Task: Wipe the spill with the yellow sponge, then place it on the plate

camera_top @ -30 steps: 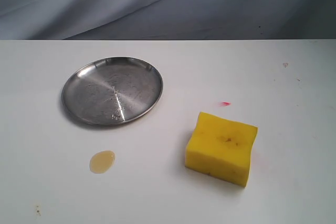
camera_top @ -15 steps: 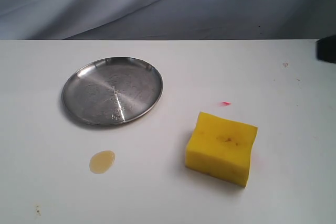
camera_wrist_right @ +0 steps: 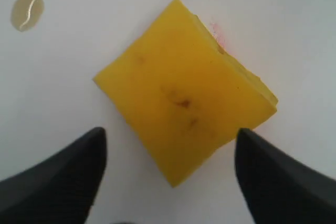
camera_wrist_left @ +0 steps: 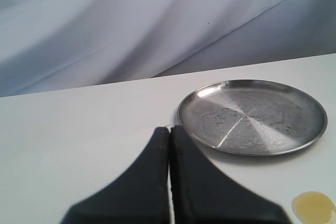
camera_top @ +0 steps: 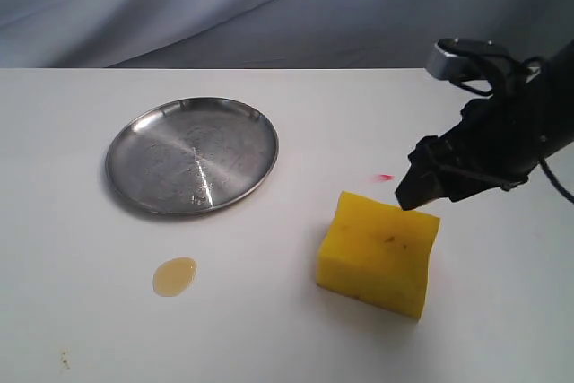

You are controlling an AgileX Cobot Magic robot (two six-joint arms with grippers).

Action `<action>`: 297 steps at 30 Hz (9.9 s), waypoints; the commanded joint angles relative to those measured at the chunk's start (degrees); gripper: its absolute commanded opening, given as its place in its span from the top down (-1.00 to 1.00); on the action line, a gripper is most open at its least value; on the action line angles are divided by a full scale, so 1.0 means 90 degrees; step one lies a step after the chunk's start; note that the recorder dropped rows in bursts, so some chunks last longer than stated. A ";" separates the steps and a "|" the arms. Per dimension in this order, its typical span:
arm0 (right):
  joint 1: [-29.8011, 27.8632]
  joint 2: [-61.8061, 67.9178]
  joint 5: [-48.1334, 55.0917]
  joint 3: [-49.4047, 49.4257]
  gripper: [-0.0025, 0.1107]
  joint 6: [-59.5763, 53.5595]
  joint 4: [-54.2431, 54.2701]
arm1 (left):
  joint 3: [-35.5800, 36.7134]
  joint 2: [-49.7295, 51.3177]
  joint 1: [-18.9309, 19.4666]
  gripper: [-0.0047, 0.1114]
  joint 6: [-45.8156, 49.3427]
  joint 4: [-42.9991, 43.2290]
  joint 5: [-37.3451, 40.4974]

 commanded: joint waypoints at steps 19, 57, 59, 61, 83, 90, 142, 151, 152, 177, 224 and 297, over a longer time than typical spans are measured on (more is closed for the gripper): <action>0.0020 0.2394 -0.1050 -0.0040 -0.18 0.0339 -0.0009 | -0.0019 -0.0022 0.0005 0.92 -0.0052 0.0005 -0.0038; 0.4137 0.5473 0.1773 -0.6456 0.96 0.3650 -0.2983 | -0.0019 -0.0022 0.0005 0.92 -0.0052 0.0005 -0.0038; 0.4137 0.5457 0.1773 -0.6405 0.96 0.3722 -0.3491 | -0.0019 -0.0022 0.0005 0.92 -0.0052 0.0005 -0.0038; 0.4128 0.5410 0.1773 -0.6233 0.96 0.3773 -0.3814 | -0.0019 -0.0022 0.0005 0.92 -0.0052 0.0005 -0.0038; 0.2278 0.3073 0.0465 -0.1966 0.96 0.4477 -0.4189 | -0.0019 -0.0022 0.0005 0.92 -0.0052 0.0005 -0.0038; 0.3366 0.3717 0.0196 -0.2839 0.96 0.4451 -0.3494 | -0.0019 -0.0022 0.0005 0.92 -0.0052 0.0005 -0.0038; 0.1742 0.2571 -0.0224 -0.0380 0.96 0.4914 -0.5202 | -0.0019 -0.0022 0.0005 0.92 -0.0052 0.0005 -0.0038; 0.2910 0.2699 -0.0646 -0.0990 0.96 0.4081 -0.3223 | -0.0019 -0.0022 0.0005 0.92 -0.0052 0.0005 -0.0038; 0.3035 0.2809 -0.0573 -0.1237 0.96 0.4051 -0.3068 | -0.0019 -0.0022 0.0005 0.92 -0.0052 0.0005 -0.0038; 0.4342 0.5273 0.1773 -0.4931 0.96 0.3638 -0.4385 | -0.0019 -0.0022 0.0005 0.92 -0.0052 0.0005 -0.0038; 0.3635 0.2492 -0.0908 -0.2060 0.96 0.3151 -0.1870 | -0.0019 -0.0022 0.0005 0.92 -0.0052 0.0005 -0.0038; 0.2809 -0.0907 -0.4794 0.0748 0.96 0.3683 -0.2876 | -0.0019 -0.0022 0.0005 0.92 -0.0052 0.0005 -0.0038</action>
